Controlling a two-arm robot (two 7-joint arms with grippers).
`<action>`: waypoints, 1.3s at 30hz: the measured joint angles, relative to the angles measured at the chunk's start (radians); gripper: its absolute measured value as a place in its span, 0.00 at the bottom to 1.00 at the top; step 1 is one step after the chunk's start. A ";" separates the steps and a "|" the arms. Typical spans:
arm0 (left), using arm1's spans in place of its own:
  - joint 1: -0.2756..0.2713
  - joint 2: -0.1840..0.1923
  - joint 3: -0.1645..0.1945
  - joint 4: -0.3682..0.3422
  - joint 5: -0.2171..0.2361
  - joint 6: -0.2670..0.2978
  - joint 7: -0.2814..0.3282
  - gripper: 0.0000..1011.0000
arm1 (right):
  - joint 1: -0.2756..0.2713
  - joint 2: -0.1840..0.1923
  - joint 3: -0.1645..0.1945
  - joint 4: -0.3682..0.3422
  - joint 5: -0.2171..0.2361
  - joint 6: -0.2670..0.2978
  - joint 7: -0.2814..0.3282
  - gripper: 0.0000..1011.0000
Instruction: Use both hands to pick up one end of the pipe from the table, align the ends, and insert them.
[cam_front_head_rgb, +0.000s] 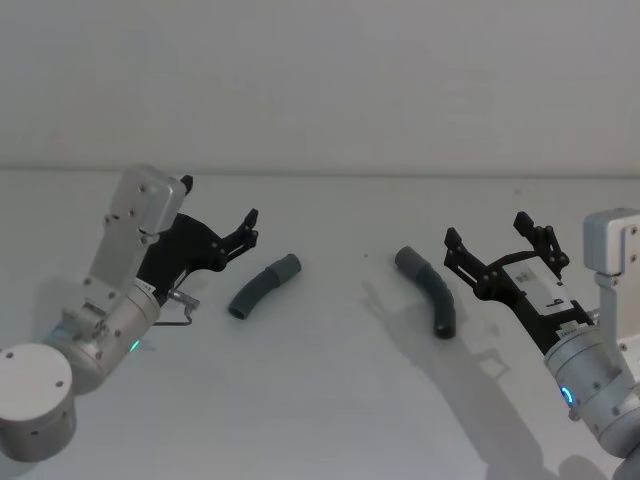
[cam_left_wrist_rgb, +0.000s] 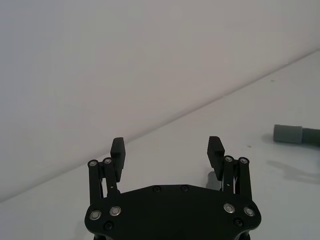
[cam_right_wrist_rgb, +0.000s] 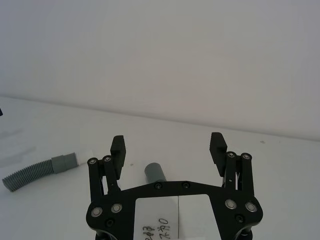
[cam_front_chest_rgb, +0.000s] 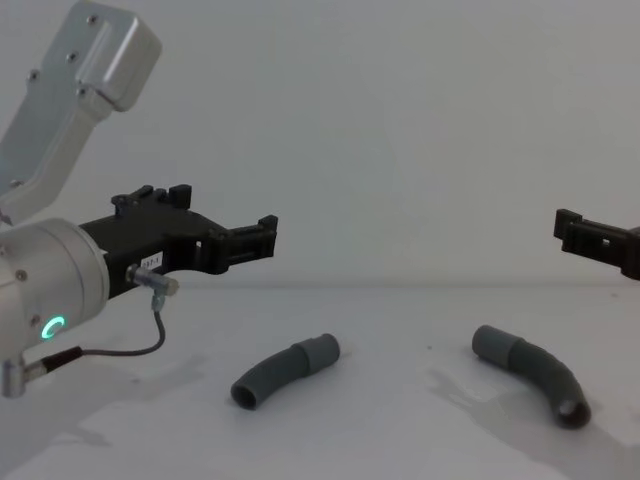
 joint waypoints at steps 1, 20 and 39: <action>-0.001 0.002 -0.001 0.000 -0.006 0.003 -0.006 0.99 | 0.000 0.000 0.000 0.000 0.000 0.000 0.000 0.99; -0.117 0.081 -0.020 0.043 -0.145 0.187 -0.273 0.99 | 0.000 0.000 0.000 0.000 0.000 0.000 0.000 0.99; -0.216 0.089 0.021 0.096 -0.195 0.318 -0.381 0.99 | 0.000 0.000 0.000 0.000 0.000 0.000 0.000 0.99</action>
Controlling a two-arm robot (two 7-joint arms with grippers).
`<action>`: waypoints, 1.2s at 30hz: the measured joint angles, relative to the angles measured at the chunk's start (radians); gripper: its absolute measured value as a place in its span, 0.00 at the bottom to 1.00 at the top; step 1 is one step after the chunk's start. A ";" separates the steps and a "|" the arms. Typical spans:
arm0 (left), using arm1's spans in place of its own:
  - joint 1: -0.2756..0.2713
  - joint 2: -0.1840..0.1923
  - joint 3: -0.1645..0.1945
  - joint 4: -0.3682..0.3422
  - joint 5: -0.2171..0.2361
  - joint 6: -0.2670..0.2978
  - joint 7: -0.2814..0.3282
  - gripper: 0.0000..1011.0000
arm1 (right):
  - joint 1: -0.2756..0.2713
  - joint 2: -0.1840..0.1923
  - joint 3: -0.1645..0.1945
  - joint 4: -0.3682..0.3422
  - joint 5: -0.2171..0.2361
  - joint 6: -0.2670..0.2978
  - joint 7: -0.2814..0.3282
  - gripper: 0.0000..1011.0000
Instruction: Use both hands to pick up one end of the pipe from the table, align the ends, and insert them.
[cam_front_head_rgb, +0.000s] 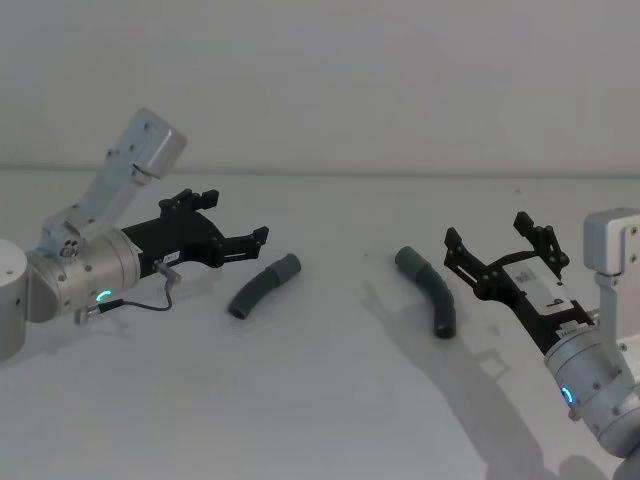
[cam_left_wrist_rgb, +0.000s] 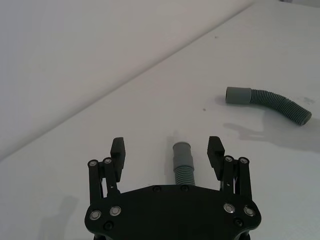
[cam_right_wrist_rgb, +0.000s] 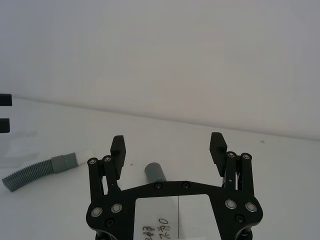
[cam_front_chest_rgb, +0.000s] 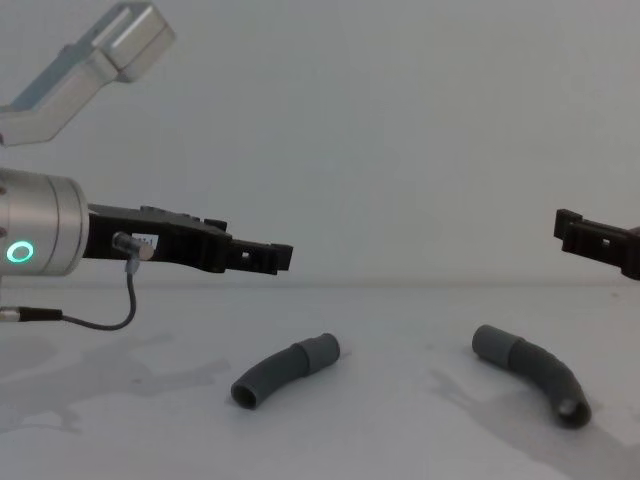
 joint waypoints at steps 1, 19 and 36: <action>-0.001 -0.002 0.001 0.002 -0.001 0.003 0.000 0.99 | 0.000 0.000 0.000 0.000 0.000 0.000 0.000 0.99; -0.052 -0.045 0.030 0.070 0.015 0.063 0.020 0.99 | 0.000 0.000 0.000 0.000 0.000 0.000 0.000 0.99; -0.106 -0.053 0.092 0.122 0.085 0.097 -0.003 0.99 | 0.000 0.000 0.000 0.000 0.000 0.000 0.000 0.99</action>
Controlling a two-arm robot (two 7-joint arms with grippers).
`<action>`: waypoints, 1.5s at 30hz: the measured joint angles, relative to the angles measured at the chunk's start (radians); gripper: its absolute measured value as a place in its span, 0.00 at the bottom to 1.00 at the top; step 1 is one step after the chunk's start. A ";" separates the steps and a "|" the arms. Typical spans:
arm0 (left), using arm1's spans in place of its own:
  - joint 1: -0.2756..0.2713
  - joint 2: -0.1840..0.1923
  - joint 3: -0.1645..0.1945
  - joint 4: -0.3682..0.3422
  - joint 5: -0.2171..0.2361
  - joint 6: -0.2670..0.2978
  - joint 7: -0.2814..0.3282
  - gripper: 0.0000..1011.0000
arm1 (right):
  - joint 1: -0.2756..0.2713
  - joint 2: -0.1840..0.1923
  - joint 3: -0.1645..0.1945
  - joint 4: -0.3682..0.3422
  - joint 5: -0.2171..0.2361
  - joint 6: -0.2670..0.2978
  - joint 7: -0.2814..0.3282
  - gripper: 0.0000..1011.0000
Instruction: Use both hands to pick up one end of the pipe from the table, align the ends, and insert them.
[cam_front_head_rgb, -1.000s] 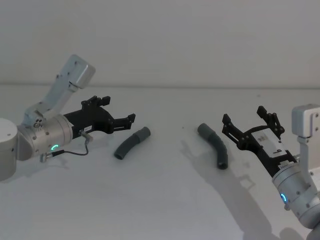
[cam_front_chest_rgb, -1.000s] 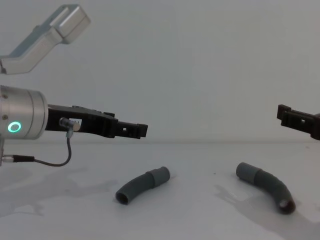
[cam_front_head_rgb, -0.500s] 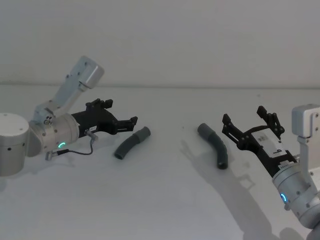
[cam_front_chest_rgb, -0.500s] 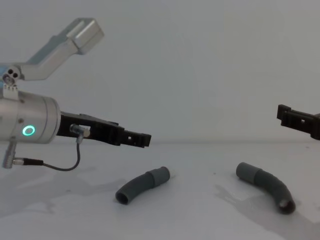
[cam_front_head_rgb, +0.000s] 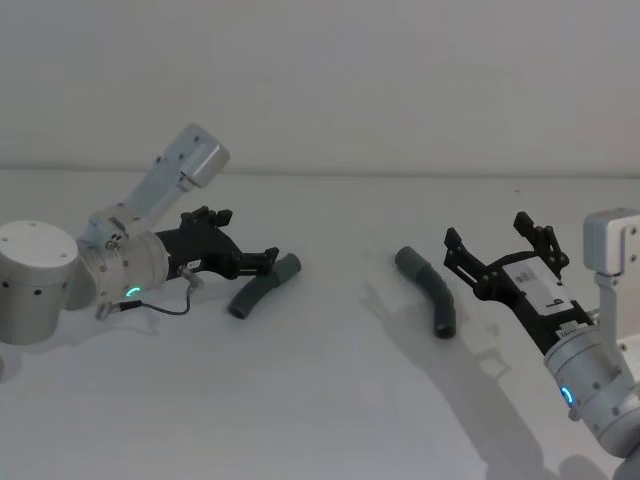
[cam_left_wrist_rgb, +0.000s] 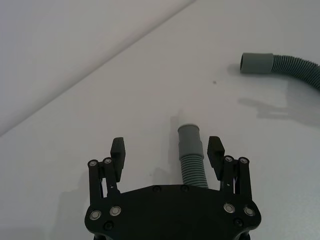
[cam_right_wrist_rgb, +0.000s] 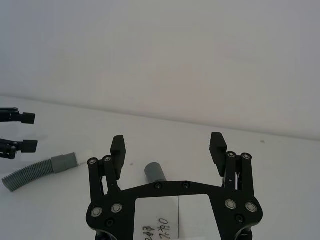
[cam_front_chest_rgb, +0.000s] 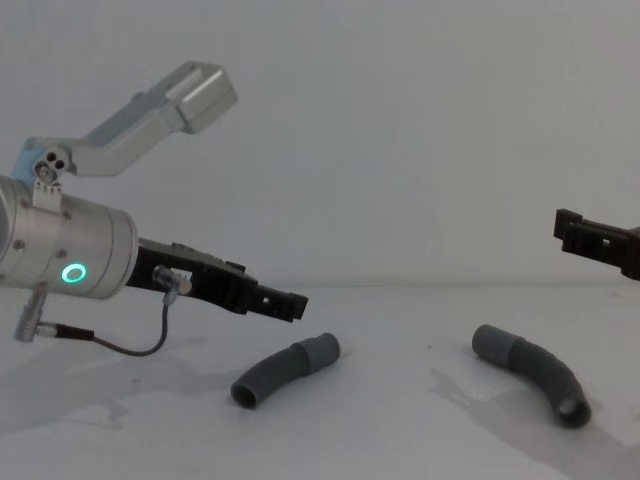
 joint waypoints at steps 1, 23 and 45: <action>-0.002 -0.001 0.003 0.004 0.005 0.001 -0.001 0.99 | 0.000 0.000 0.000 0.000 0.000 0.000 0.000 0.99; -0.025 -0.044 0.027 0.067 0.046 0.005 -0.003 0.99 | 0.000 0.000 0.000 0.000 0.000 0.000 0.000 0.99; -0.030 -0.098 0.026 0.128 0.060 0.018 0.004 0.99 | 0.000 0.000 0.000 0.000 0.000 0.000 0.000 0.99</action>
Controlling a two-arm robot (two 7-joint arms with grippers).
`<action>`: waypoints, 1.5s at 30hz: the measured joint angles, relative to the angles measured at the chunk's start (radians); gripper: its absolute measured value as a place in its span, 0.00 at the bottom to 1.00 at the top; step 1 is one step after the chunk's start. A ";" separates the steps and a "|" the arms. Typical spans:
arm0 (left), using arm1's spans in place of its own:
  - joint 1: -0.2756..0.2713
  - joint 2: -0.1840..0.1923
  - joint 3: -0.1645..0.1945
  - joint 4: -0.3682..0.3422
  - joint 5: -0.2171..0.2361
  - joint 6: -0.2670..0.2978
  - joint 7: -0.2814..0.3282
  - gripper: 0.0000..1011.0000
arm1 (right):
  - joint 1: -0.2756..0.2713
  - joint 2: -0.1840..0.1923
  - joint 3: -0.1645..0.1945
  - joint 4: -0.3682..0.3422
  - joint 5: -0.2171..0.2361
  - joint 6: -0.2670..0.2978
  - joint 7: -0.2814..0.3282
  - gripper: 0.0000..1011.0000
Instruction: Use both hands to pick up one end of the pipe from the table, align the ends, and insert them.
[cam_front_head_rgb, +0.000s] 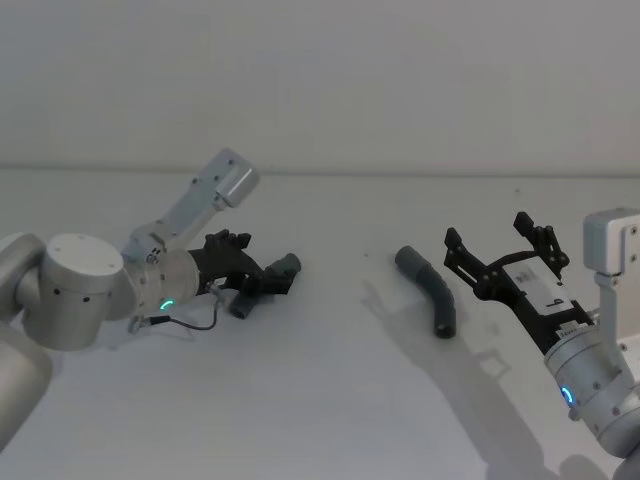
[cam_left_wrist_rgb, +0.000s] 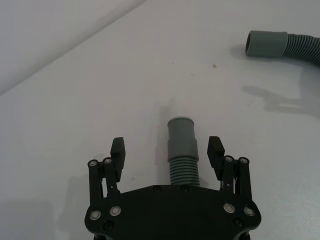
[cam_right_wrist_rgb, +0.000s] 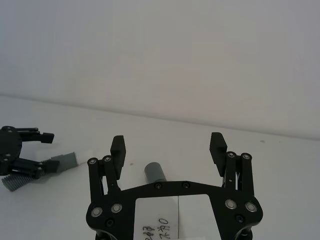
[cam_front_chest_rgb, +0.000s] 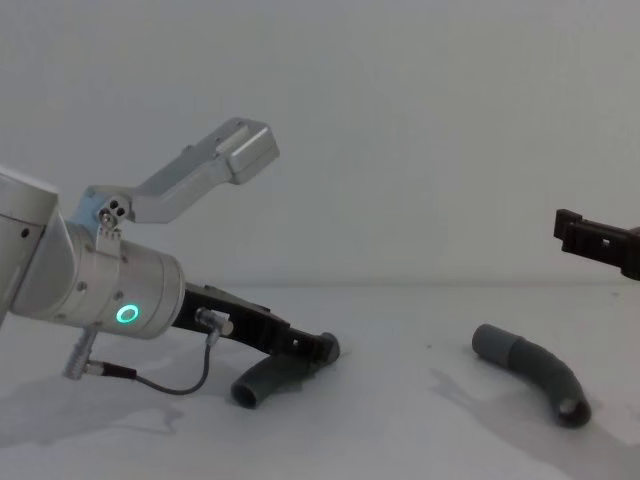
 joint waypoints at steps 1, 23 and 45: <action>0.000 -0.001 0.000 0.001 0.001 0.001 0.000 0.99 | 0.000 0.000 0.000 0.000 0.000 0.000 0.000 0.99; 0.003 -0.025 -0.014 0.020 0.014 0.034 0.009 0.99 | 0.000 0.000 0.000 0.000 0.000 0.000 0.000 0.99; 0.006 -0.029 -0.020 0.020 0.020 0.057 0.003 0.95 | 0.000 0.000 0.000 0.000 0.000 0.000 0.000 0.99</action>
